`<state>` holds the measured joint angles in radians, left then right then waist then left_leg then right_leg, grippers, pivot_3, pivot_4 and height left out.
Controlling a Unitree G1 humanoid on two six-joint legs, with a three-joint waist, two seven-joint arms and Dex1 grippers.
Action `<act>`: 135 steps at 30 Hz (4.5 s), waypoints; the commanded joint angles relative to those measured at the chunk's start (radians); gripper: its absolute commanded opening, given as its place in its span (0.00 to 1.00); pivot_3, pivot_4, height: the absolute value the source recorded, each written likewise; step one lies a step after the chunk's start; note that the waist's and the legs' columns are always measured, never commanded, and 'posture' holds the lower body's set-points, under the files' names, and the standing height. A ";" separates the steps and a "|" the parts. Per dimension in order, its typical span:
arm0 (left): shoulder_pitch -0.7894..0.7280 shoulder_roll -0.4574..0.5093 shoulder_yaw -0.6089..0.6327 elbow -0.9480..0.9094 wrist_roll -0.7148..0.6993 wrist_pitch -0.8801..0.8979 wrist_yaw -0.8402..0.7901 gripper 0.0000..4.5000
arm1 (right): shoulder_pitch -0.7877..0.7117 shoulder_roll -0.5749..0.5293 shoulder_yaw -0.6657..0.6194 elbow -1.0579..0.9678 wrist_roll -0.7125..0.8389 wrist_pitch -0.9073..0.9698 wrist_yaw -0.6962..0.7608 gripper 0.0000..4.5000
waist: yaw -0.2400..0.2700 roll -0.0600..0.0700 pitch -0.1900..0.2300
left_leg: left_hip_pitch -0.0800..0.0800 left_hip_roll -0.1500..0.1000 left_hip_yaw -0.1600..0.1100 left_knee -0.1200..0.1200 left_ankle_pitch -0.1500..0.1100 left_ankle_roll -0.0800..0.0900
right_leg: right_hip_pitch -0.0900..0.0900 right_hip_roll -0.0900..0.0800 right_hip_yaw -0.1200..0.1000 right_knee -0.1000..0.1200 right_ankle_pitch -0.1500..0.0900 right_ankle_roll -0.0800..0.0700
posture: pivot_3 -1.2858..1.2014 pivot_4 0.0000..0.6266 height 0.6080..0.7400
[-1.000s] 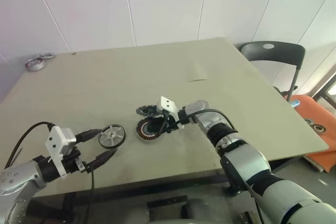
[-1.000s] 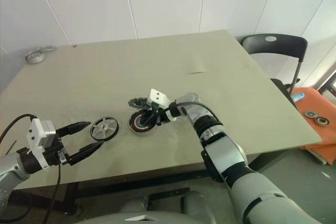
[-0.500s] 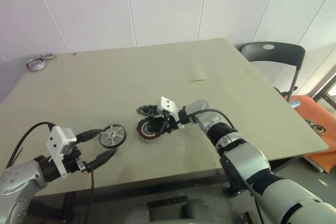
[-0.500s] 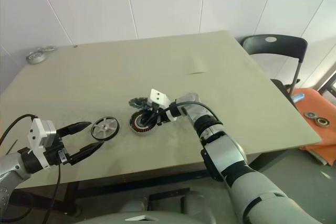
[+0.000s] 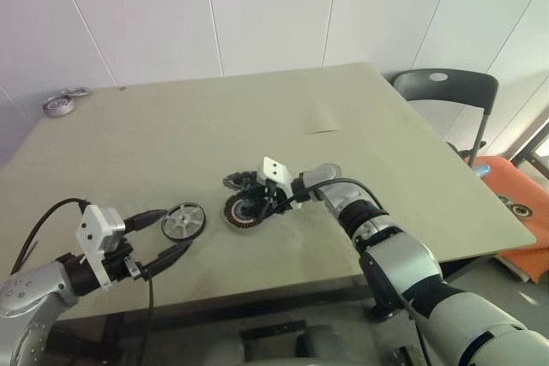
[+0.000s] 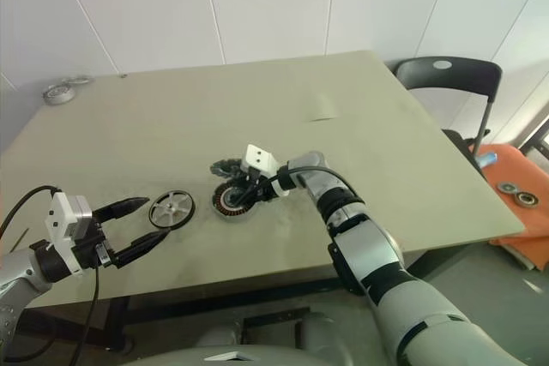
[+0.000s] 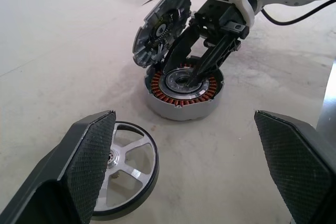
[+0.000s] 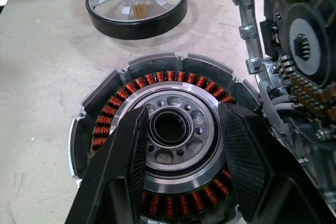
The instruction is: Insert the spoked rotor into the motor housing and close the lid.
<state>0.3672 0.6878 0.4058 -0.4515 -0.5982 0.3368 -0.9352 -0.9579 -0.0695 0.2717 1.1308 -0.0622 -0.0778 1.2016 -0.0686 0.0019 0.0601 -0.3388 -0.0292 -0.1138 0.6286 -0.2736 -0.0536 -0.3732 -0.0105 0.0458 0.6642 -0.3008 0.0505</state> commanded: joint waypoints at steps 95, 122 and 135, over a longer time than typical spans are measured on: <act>0.142 -0.114 0.023 -0.072 -0.017 0.018 0.128 1.00 | -0.002 -0.101 -0.065 -0.190 0.063 0.150 0.203 0.01 | 0.000 0.001 0.000 | -0.002 0.000 0.000 -0.003 0.000 0.000 | -0.003 0.000 0.000 0.000 0.000 0.001 | 0.52 0.00 1.00; 0.298 -0.538 0.048 -0.101 -0.271 0.020 0.395 1.00 | -0.023 -0.073 -0.050 -0.095 0.029 0.101 0.139 0.01 | 0.000 -0.001 0.002 | -0.001 0.000 0.001 -0.001 0.000 0.000 | -0.001 0.000 0.000 -0.001 0.000 0.000 | 0.52 0.00 1.00; 0.114 -0.609 0.020 0.119 -0.273 -0.006 0.482 1.00 | -0.043 -0.076 -0.054 -0.058 0.011 0.080 0.125 0.01 | 0.002 -0.002 0.002 | -0.002 0.000 0.000 0.000 0.000 0.000 | -0.001 0.000 0.000 -0.001 -0.001 0.002 | 0.52 0.00 1.00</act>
<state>0.4952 0.0693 0.4410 -0.3304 -0.8892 0.3523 -0.4524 -0.9643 -0.1487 0.2267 1.0795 -0.0563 0.0144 1.3281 -0.0666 -0.0001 0.0620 -0.3404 -0.0296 -0.1133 0.6289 -0.2737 -0.0538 -0.3739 -0.0104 0.0455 0.6628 -0.3008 0.0509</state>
